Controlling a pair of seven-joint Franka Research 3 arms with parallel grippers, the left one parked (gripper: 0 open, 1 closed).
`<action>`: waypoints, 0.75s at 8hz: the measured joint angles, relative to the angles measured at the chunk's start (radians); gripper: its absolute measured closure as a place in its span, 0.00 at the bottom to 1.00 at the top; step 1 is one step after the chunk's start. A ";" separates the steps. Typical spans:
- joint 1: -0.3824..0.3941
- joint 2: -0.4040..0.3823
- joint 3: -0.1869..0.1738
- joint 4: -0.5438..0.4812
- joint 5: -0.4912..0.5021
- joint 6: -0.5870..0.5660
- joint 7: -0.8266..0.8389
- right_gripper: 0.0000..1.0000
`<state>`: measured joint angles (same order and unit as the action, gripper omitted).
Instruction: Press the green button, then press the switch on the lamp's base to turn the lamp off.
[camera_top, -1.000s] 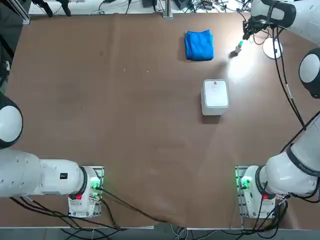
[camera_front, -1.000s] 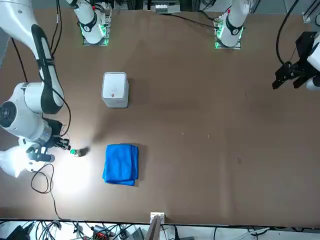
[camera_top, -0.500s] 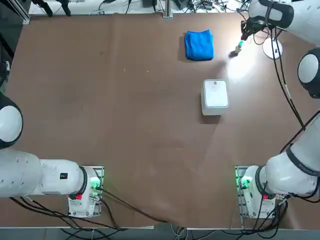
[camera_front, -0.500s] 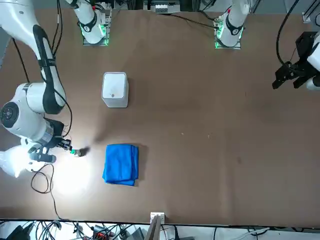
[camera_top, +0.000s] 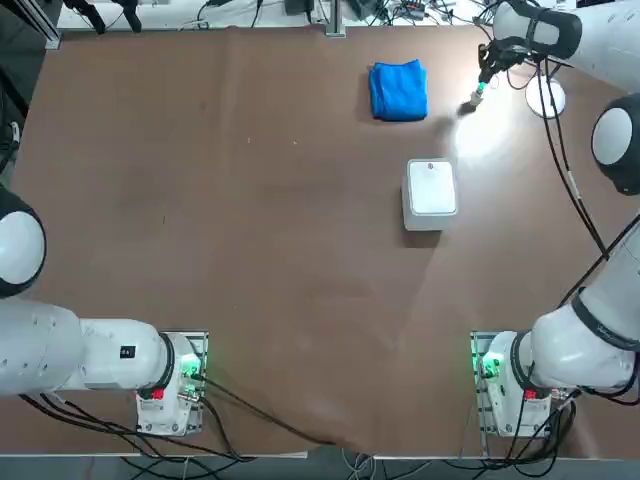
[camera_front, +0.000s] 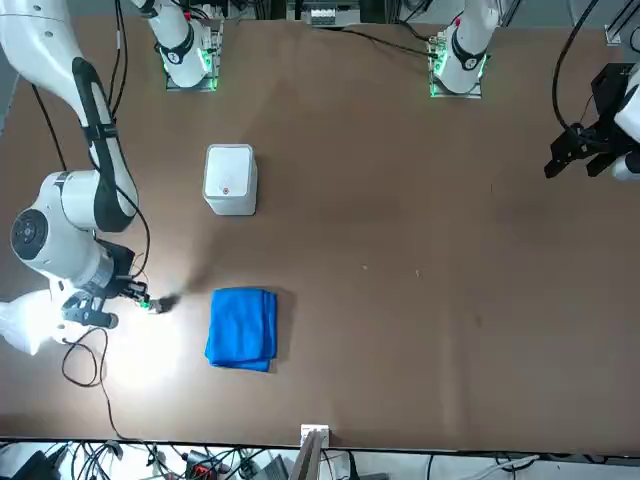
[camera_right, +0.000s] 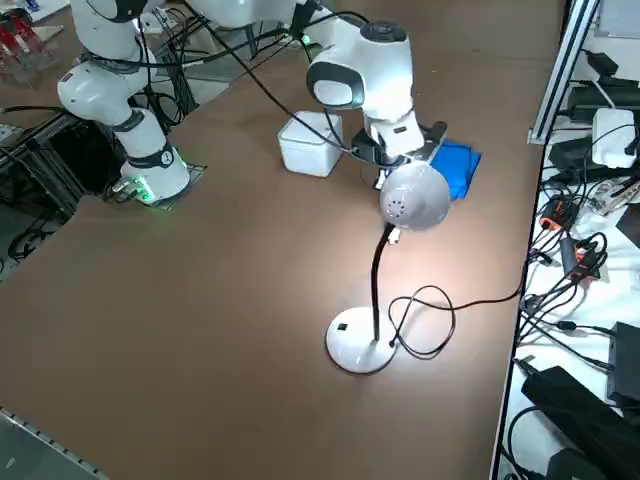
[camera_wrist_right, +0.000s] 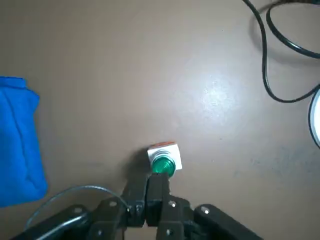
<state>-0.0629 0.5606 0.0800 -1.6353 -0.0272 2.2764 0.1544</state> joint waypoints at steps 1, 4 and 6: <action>0.000 0.003 0.000 0.000 0.000 0.003 0.001 0.98; 0.000 0.023 -0.001 0.000 0.000 0.018 0.007 0.98; 0.000 0.027 -0.001 0.000 0.000 0.021 0.009 0.98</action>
<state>-0.0632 0.5874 0.0794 -1.6355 -0.0272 2.2976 0.1636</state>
